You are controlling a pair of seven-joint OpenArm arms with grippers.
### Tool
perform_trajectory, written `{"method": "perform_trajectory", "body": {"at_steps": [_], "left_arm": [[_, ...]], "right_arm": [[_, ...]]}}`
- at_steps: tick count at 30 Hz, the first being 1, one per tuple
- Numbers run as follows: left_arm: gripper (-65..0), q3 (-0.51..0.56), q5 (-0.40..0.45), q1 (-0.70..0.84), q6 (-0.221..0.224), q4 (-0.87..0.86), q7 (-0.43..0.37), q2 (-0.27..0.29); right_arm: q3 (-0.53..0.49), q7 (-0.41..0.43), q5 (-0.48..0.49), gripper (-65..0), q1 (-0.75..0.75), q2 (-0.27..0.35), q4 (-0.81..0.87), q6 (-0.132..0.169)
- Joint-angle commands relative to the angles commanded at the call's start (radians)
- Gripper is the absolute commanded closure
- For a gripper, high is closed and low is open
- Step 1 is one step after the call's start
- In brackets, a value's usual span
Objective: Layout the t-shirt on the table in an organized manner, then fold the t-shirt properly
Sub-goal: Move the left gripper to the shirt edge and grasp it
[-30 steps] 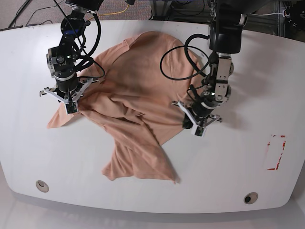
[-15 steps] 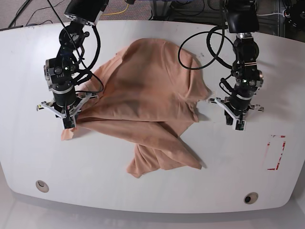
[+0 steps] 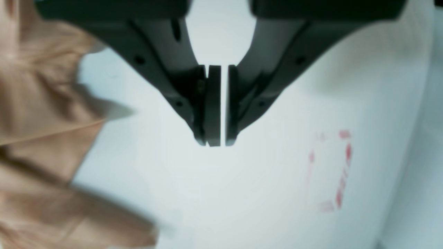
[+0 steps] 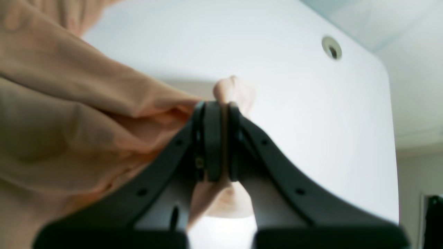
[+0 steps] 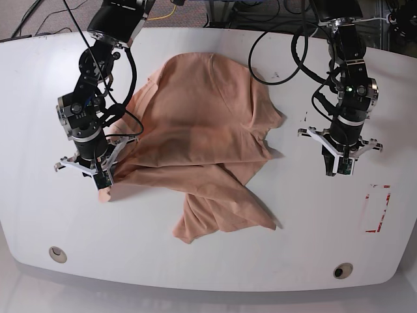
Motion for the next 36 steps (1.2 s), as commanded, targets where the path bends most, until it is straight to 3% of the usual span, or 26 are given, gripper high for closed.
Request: {"method": "perform_trajectory", "body": {"at_steps": [5,8,15,18,24,36], "left_arm": [[-0.6,0.023,-0.006,-0.003,-0.002,-0.017,0.002,0.021],[-4.3,0.049,-0.031,-0.005,-0.002,-0.044,0.002,0.037],[-38.6,0.091,-0.103,-0.04,-0.002,-0.104,0.057,0.054],[-49.4,0.104,-0.109,-0.048,-0.002,-0.11,0.11,0.078],[-46.8,0.104,-0.109,-0.034,-0.002,-0.107,0.183,0.097],[-47.1,0.129,-0.109,0.052,-0.002,-0.153,0.183,0.092]], "right_arm": [[-0.017,0.0,0.0,-0.2,-0.002,0.002,0.0,0.0],[-0.017,0.0,0.0,-0.2,-0.003,0.002,0.0,0.0],[-0.017,0.0,0.0,-0.2,-0.021,-0.003,-0.014,-0.002],[-0.017,0.002,0.0,-0.2,-0.021,-0.003,-0.038,-0.002],[-0.014,0.002,0.0,-0.2,-0.025,-0.003,-0.06,-0.002],[-0.017,0.005,0.0,-0.2,-0.034,-0.003,-0.061,-0.002]]}}
